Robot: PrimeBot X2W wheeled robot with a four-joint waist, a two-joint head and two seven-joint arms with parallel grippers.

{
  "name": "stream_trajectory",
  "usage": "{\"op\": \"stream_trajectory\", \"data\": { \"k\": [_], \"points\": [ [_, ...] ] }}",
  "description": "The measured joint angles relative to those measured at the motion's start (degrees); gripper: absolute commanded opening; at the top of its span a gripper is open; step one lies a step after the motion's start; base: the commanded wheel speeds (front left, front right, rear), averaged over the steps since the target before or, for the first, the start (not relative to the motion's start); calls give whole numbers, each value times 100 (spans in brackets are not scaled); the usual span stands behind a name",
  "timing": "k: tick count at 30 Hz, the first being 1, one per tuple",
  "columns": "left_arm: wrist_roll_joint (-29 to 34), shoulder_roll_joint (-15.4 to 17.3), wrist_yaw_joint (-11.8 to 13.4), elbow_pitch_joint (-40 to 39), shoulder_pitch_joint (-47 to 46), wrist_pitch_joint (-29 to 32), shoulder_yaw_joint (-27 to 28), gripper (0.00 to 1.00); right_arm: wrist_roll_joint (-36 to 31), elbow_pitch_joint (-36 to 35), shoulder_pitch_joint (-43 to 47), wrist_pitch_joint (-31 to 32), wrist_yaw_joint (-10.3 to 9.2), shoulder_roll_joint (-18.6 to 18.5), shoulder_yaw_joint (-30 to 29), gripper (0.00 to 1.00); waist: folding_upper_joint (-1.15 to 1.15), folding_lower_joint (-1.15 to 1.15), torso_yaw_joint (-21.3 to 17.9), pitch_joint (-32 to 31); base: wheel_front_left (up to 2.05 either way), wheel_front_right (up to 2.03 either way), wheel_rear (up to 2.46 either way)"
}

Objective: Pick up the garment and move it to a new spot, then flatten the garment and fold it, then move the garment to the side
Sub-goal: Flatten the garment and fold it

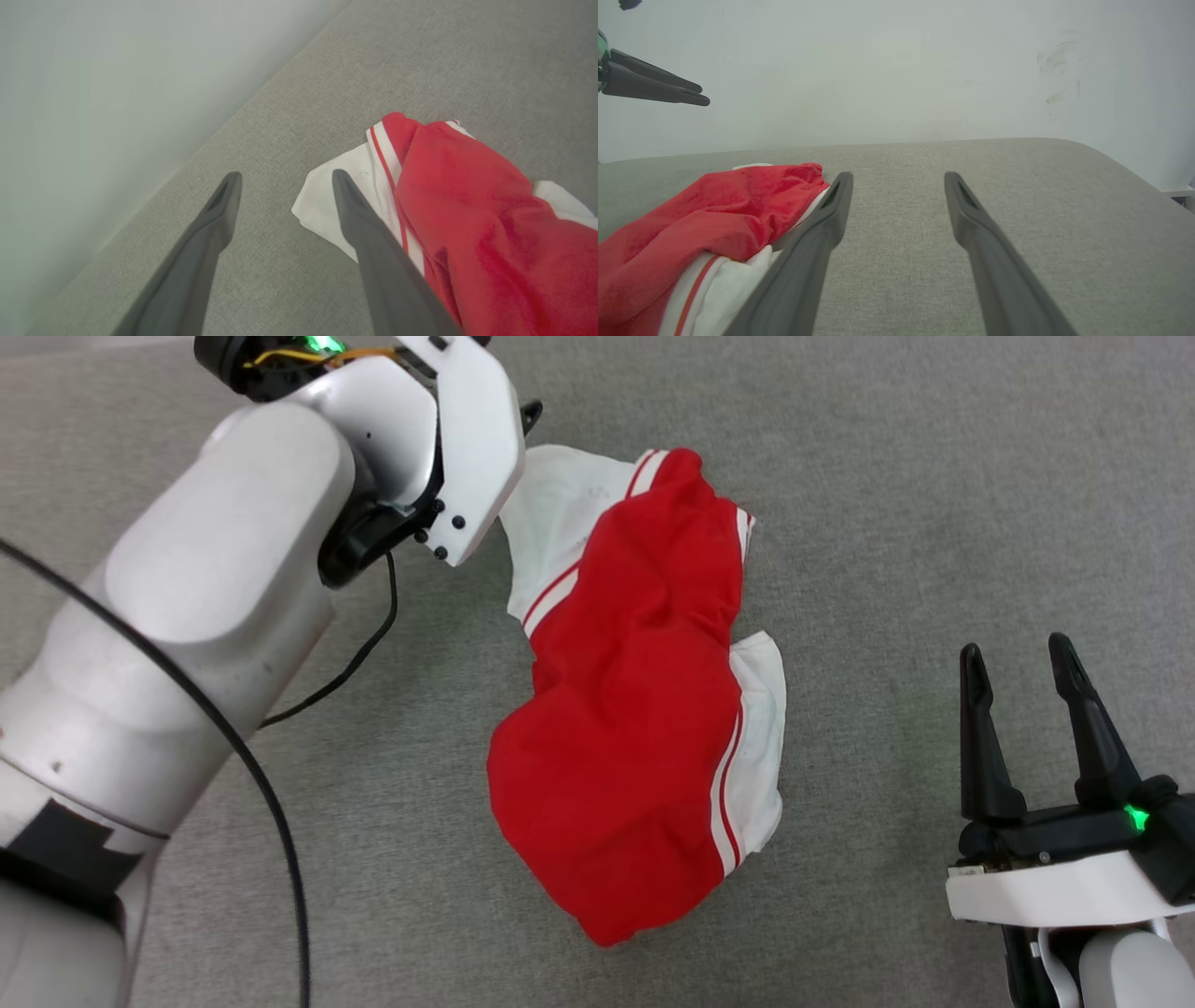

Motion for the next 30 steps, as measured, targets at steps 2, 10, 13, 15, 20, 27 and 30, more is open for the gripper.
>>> {"op": "stream_trajectory", "data": {
  "k": [2,10,13,15,20,27,30],
  "points": [
    [-359,101,0,-31,-242,427,-388,100,29,-4,-65,0,0,1,27,100,0,0,-57,112,0,0,0],
    [-1384,402,0,-266,-871,1633,-1826,100,94,-21,-225,0,0,1,90,100,0,0,-269,477,0,0,0],
    [-1502,503,0,-354,-965,1933,-2239,100,96,-29,-309,0,0,1,96,100,0,0,-326,594,0,0,0],
    [-1527,544,0,-417,-965,2091,-2340,100,103,-41,-346,0,0,1,101,100,0,0,-358,663,0,0,0],
    [-1178,645,8,-767,-758,2547,-2332,100,121,-40,-435,0,0,1,113,100,0,0,-416,783,0,0,0],
    [-1038,693,24,-1007,-583,2593,-2272,0,151,-27,-455,0,0,1,126,100,0,-1,-401,814,0,0,0],
    [-1059,644,1,-944,-560,2316,-2335,0,145,-8,-446,0,0,1,141,100,0,-1,-350,746,0,0,0]
  ]
}}
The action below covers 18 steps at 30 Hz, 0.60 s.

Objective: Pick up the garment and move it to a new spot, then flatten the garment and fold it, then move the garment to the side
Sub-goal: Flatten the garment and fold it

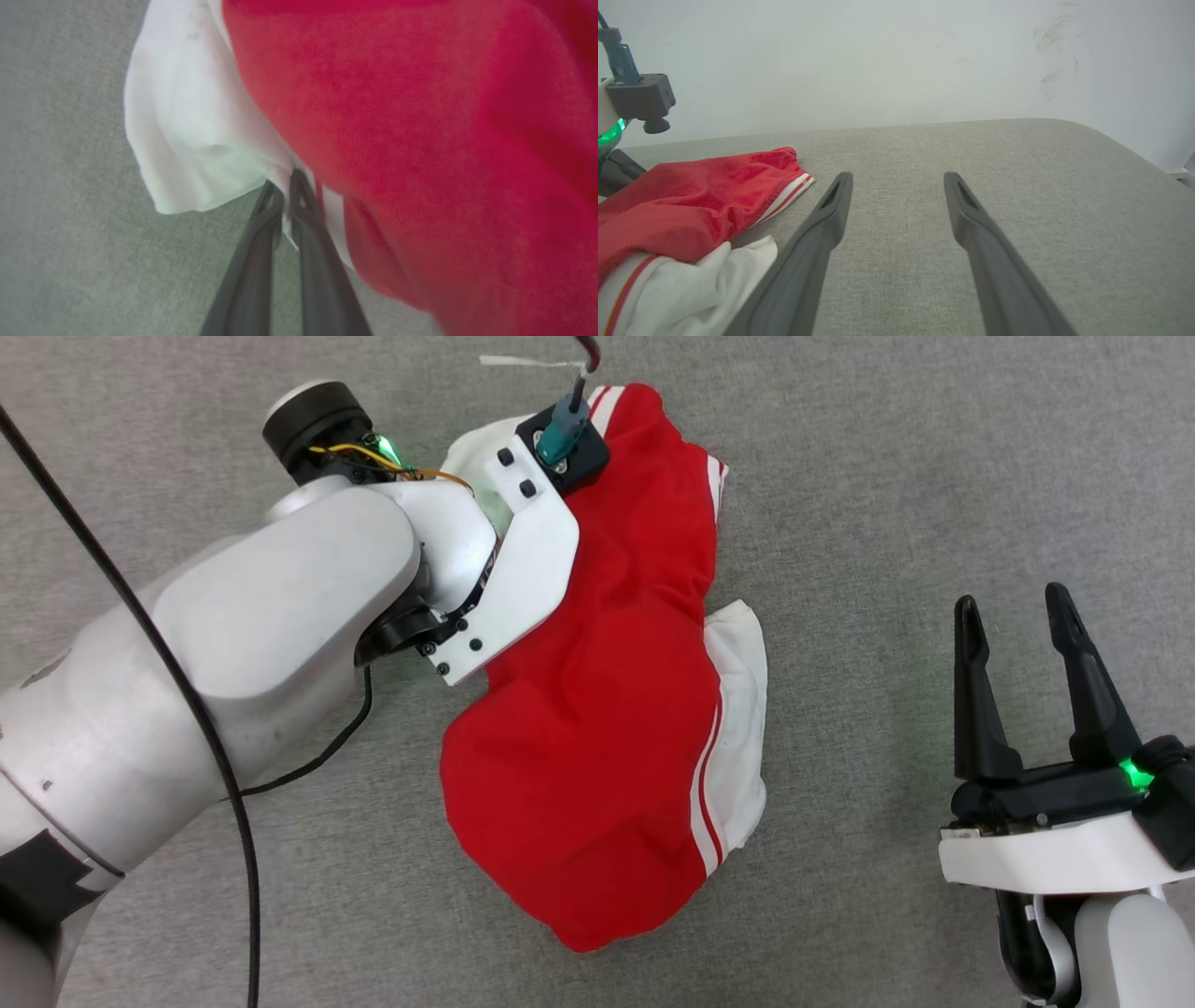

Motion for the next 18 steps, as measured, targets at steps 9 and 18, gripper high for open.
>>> {"op": "stream_trajectory", "data": {
  "k": [9,18],
  "points": [
    [-187,87,-1,186,-26,-1404,-76,0,-162,68,266,0,0,1,-27,100,0,0,297,-561,0,0,0],
    [-592,853,-1,177,472,-2372,-70,0,-304,127,549,0,0,1,-94,100,0,0,812,-1124,0,0,0]
  ]
}}
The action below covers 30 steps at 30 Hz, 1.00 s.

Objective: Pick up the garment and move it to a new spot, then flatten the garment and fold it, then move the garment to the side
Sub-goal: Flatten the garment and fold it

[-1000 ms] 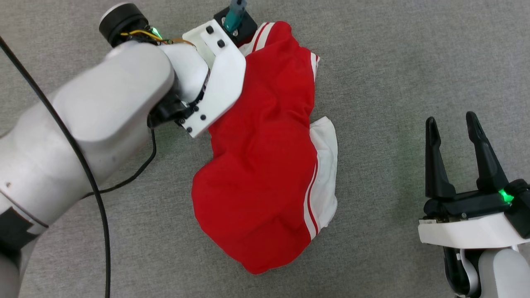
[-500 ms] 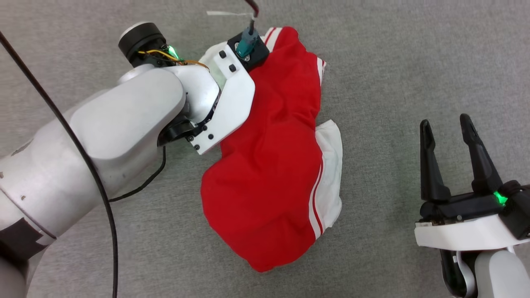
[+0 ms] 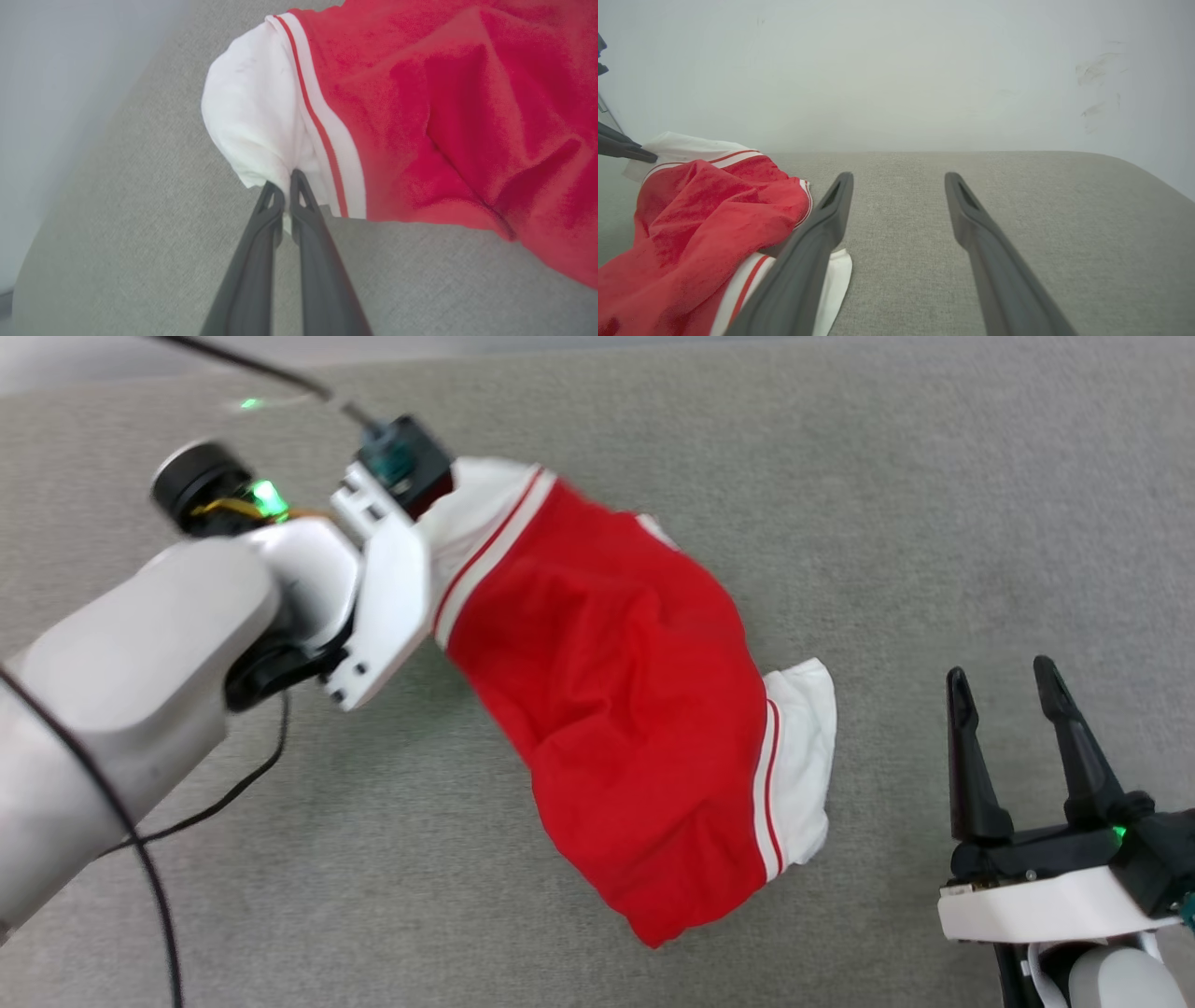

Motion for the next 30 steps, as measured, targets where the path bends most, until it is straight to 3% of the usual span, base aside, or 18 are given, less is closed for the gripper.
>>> {"op": "stream_trajectory", "data": {
  "k": [10,21,22,23,26,30],
  "points": [
    [-616,956,417,30,1386,-498,90,0,-53,44,152,0,0,0,8,100,0,0,300,-308,0,0,0],
    [-1178,692,549,542,2373,-943,134,2,-83,252,150,0,0,0,12,100,0,0,234,-395,0,0,0],
    [-1100,659,583,587,2380,-1073,142,90,-93,260,144,0,0,-1,8,100,0,-1,231,-421,0,0,0],
    [-1062,623,615,623,2398,-1210,158,100,-94,268,140,0,0,0,8,100,0,0,230,-452,0,0,0],
    [-800,587,730,619,2382,-1738,223,100,-103,241,111,0,0,0,-48,100,0,0,235,-570,0,0,0],
    [-499,656,1179,398,2337,-2710,509,100,-229,136,-16,0,0,0,-165,100,0,0,255,-757,0,0,0]
  ]
}}
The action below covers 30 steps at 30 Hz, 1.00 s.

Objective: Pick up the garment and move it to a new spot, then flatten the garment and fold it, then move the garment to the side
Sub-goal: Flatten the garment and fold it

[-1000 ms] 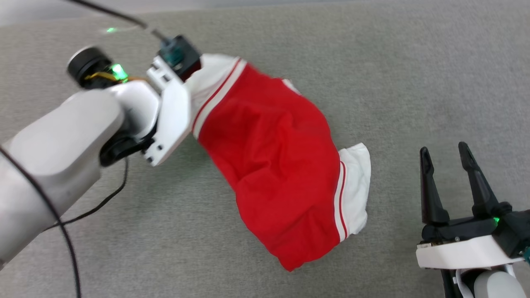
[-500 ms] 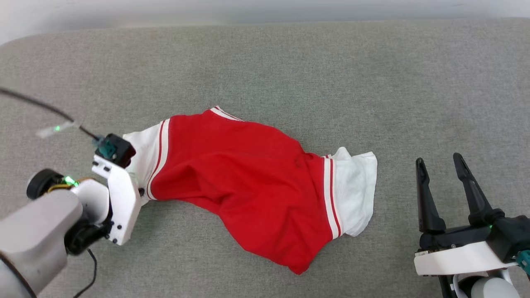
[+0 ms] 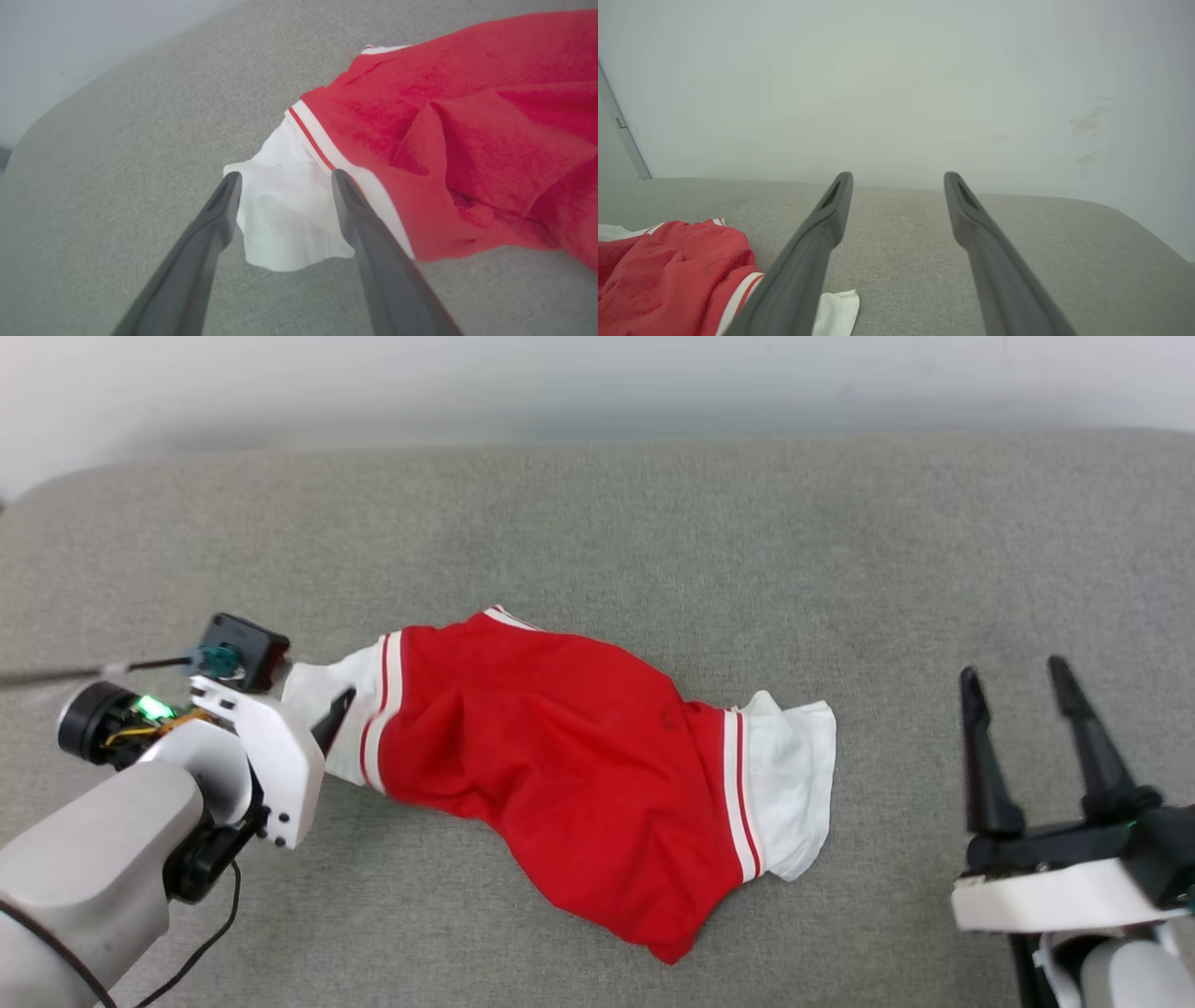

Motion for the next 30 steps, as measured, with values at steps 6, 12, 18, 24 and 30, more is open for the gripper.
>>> {"op": "stream_trajectory", "data": {
  "k": [6,12,18,24,30],
  "points": [
    [79,170,843,-647,469,-1140,365,100,-396,-111,-400,0,0,0,-164,100,0,0,58,-236,0,0,0],
    [158,227,1873,-1408,1266,-1659,864,100,-728,223,-804,0,0,-345,-51,100,0,0,130,-376,0,0,0],
    [1034,-73,2798,-2313,2348,-1686,2183,100,-234,1038,-1299,223,0,-985,476,100,0,0,178,-471,0,0,0],
    [2068,-659,3142,-2925,3738,-1688,3492,100,749,1288,-1925,1599,1,-1926,1625,100,0,0,210,-521,0,0,0],
    [3062,-1416,2972,-3253,4592,-1688,4278,100,2082,1258,-2313,3454,2,-2856,2940,100,0,0,343,-520,0,0,0]
  ]
}}
